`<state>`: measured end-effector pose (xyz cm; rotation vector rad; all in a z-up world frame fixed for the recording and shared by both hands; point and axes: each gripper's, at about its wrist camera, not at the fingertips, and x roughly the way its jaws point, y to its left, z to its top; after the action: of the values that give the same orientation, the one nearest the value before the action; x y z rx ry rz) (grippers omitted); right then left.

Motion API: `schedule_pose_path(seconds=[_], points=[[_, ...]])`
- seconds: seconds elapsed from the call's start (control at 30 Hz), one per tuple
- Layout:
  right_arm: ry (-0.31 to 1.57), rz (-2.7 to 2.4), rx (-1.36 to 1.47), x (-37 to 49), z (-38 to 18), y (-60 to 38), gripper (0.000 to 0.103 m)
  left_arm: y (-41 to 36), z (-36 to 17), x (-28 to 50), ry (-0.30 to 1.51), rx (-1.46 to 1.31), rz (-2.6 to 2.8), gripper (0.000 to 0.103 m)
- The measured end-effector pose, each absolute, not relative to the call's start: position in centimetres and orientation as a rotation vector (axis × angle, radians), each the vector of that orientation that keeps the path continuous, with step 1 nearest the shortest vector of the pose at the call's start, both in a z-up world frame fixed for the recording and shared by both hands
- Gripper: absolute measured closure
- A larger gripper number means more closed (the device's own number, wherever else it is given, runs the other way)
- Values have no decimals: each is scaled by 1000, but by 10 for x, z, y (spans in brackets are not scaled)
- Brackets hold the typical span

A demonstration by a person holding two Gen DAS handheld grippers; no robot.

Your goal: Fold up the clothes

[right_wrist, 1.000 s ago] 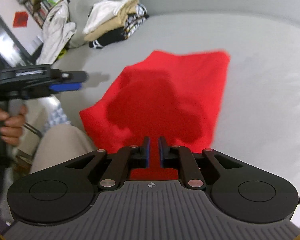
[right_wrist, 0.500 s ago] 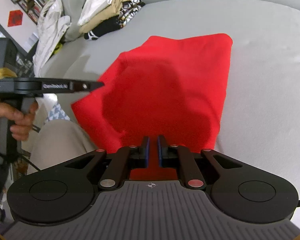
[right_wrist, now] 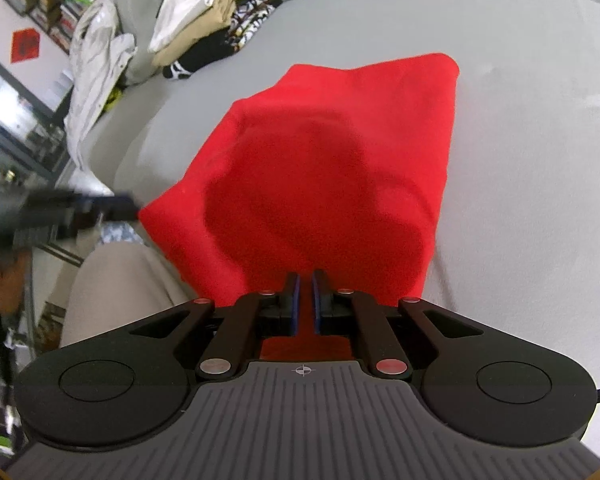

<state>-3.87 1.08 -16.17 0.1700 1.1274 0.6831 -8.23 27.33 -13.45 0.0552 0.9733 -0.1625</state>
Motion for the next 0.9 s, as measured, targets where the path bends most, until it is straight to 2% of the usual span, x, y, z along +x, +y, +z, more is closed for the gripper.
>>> schedule_pose_path(seconds=[0.1, 0.37, 0.6, 0.9], points=[[1131, 680, 182, -38, -162, 10, 93, 252, -138, -96, 971, 158, -206, 69], [1131, 677, 178, -39, -162, 9, 93, 233, -156, -89, 970, 281, -145, 72], [1133, 674, 187, -39, -161, 9, 93, 238, -158, -92, 977, 262, -92, 77], [1134, 675, 192, -39, -162, 8, 93, 229, -159, -86, 942, 230, -102, 76]])
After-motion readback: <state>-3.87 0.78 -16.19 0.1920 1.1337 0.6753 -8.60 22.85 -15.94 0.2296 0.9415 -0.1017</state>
